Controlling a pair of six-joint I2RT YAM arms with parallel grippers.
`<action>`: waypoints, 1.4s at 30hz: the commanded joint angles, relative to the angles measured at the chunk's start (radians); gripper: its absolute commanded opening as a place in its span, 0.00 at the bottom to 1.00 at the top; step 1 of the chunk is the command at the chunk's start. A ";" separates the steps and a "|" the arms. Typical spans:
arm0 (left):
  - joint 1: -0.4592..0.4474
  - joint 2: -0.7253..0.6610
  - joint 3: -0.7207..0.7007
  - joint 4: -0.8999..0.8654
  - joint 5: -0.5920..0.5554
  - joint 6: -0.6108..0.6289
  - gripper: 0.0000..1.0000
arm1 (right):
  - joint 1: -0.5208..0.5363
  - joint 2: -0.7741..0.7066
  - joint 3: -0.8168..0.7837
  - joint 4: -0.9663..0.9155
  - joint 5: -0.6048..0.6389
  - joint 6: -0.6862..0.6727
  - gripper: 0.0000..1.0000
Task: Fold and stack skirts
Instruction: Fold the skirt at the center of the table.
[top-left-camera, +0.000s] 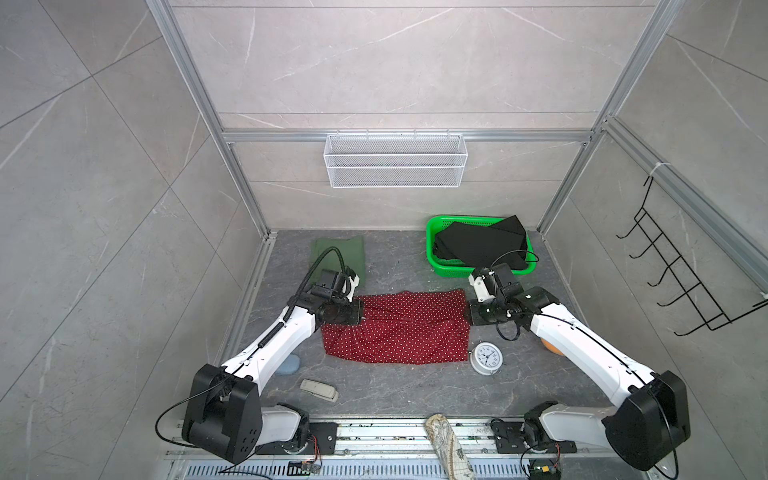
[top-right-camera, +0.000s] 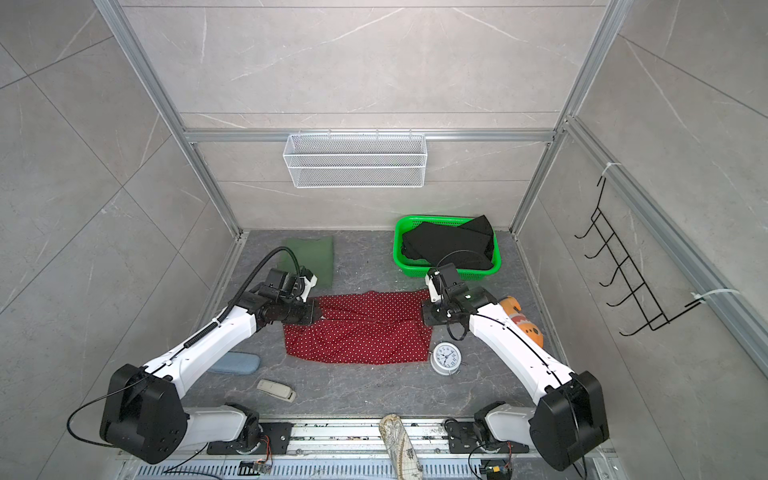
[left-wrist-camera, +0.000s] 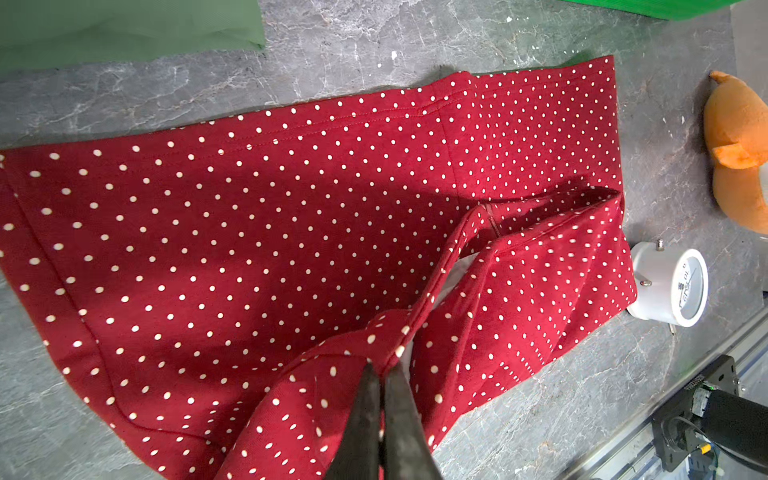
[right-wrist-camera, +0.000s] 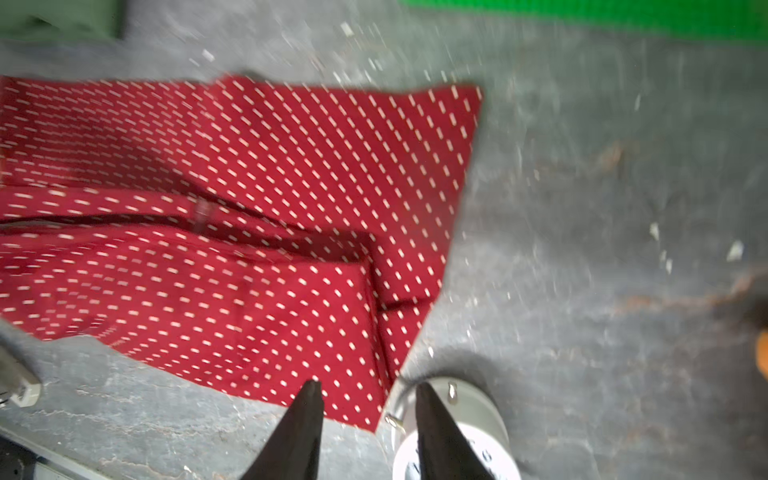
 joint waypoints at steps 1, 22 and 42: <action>-0.003 -0.004 0.027 0.026 0.021 0.025 0.00 | 0.083 -0.021 0.023 0.133 -0.031 -0.129 0.42; -0.008 -0.038 0.015 0.019 0.025 0.001 0.00 | 0.452 0.405 0.178 0.640 -0.185 -0.382 0.50; -0.009 -0.041 0.022 0.010 0.025 -0.001 0.00 | 0.478 0.587 0.287 0.652 -0.208 -0.225 0.33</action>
